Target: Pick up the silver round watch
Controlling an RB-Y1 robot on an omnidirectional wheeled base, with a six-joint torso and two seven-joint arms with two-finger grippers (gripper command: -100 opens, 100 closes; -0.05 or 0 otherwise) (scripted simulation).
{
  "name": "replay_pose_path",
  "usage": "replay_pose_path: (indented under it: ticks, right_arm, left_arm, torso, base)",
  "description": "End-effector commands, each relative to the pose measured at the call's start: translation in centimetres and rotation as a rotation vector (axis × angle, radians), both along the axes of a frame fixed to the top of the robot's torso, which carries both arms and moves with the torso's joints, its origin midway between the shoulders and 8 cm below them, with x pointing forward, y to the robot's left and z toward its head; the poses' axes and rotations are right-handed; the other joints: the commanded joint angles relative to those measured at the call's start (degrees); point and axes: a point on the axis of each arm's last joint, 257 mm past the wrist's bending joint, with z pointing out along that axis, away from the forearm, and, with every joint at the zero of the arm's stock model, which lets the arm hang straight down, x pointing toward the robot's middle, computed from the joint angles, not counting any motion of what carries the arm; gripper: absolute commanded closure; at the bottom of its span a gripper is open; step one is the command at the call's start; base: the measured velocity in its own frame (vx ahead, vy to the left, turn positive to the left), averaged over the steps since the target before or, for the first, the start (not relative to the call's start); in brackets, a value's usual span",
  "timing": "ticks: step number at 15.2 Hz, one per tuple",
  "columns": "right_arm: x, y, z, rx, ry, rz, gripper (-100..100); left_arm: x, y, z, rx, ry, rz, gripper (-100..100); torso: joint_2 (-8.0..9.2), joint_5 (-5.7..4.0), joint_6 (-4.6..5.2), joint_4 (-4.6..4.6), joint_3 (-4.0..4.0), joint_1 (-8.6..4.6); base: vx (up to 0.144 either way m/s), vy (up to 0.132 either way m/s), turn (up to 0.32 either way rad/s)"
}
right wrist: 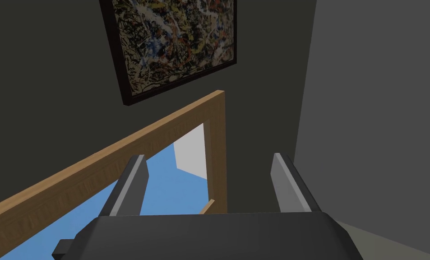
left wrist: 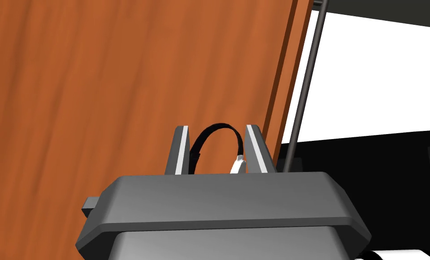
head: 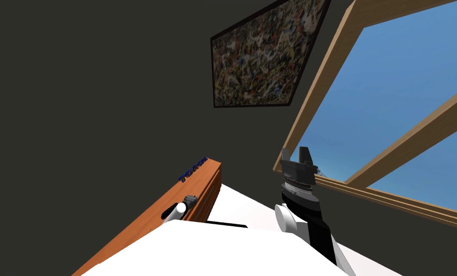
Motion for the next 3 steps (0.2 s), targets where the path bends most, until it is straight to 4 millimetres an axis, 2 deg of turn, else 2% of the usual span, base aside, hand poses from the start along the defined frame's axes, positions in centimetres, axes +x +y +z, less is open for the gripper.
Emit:
replay_pose_path:
  ticks: [1,2,3]
  right_arm:
    - [0.00,0.00,0.00,0.000,0.000,0.000,0]
    - [0.00,0.00,0.00,0.000,0.000,0.000,0]
    - [0.00,0.00,0.00,0.000,0.000,0.000,0]
  left_arm:
    - [0.28,1.24,0.52,-0.002,0.001,-0.007,100]
    - [0.39,1.63,0.71,-0.002,0.002,-0.009,100]
    - [0.38,1.13,0.45,-0.002,0.000,-0.003,100]
  torso:
    - [0.00,0.00,0.00,0.00,0.00,0.00]
    - [0.07,-0.02,-0.02,0.01,0.03,-0.09]
    - [0.10,-0.02,-0.02,0.00,0.05,-0.16]
  base:
    - [-0.043,-0.082,0.059]
    - [-0.036,-0.096,0.048]
    - [-0.017,-0.059,0.026]
